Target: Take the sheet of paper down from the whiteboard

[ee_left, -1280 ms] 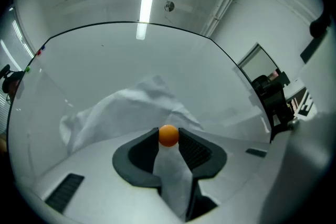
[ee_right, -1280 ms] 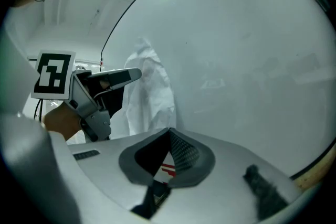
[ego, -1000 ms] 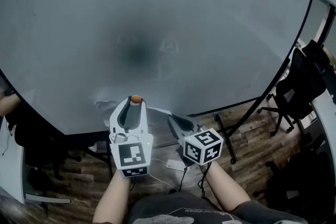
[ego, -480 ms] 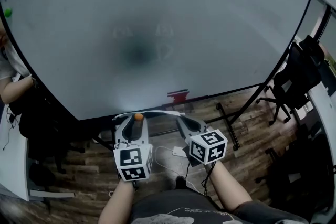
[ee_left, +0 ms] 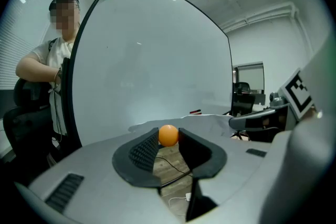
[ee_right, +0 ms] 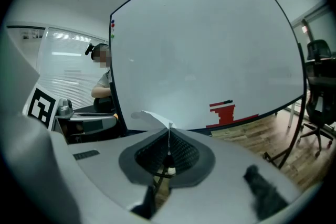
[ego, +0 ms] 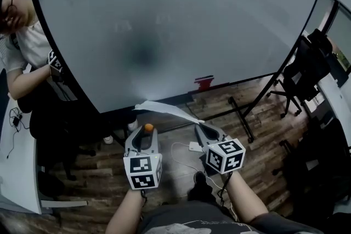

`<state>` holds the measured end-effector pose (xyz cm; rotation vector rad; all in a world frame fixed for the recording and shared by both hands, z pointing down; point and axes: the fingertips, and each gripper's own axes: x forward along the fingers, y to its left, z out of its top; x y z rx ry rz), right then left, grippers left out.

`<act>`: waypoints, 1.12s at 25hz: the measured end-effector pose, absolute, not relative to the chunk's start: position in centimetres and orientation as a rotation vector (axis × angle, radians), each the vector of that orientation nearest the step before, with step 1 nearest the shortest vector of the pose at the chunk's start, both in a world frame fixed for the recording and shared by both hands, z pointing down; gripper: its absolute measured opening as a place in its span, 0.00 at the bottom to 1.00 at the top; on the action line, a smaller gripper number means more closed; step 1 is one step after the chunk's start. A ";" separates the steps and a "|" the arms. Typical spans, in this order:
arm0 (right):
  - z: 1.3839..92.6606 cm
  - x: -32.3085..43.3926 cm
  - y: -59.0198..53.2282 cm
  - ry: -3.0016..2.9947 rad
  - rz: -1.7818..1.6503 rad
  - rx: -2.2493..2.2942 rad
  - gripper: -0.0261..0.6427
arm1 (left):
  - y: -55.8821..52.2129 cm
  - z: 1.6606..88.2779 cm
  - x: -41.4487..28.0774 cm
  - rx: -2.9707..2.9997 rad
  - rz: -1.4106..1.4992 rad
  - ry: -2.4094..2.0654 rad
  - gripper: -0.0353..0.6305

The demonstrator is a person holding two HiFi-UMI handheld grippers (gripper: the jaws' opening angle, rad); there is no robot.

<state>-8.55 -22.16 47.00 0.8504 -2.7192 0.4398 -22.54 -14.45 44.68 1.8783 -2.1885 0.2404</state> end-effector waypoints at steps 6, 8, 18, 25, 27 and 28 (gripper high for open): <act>48.2 -7.5 -16.2 -2.646 0.472 0.979 0.07 | -10.0 46.4 -22.5 1.968 0.247 -2.058 0.24; 48.4 -6.9 -14.7 -2.622 0.483 1.016 0.07 | -9.0 46.5 -22.4 1.993 0.231 -2.029 0.24; 48.8 -3.9 -9.1 -2.549 0.481 1.090 0.07 | -5.0 46.8 -19.1 2.115 0.235 -1.889 0.24; 48.9 -1.5 -6.3 -2.542 0.483 1.110 0.07 | -2.6 47.9 -14.9 2.163 0.225 -1.814 0.24; 49.1 -0.4 -5.2 -2.540 0.480 1.104 0.07 | -1.7 48.2 -13.6 2.169 0.238 -1.808 0.24; 49.2 0.1 -4.6 -2.540 0.478 1.101 0.07 | -1.2 48.2 -13.0 2.173 0.245 -1.807 0.24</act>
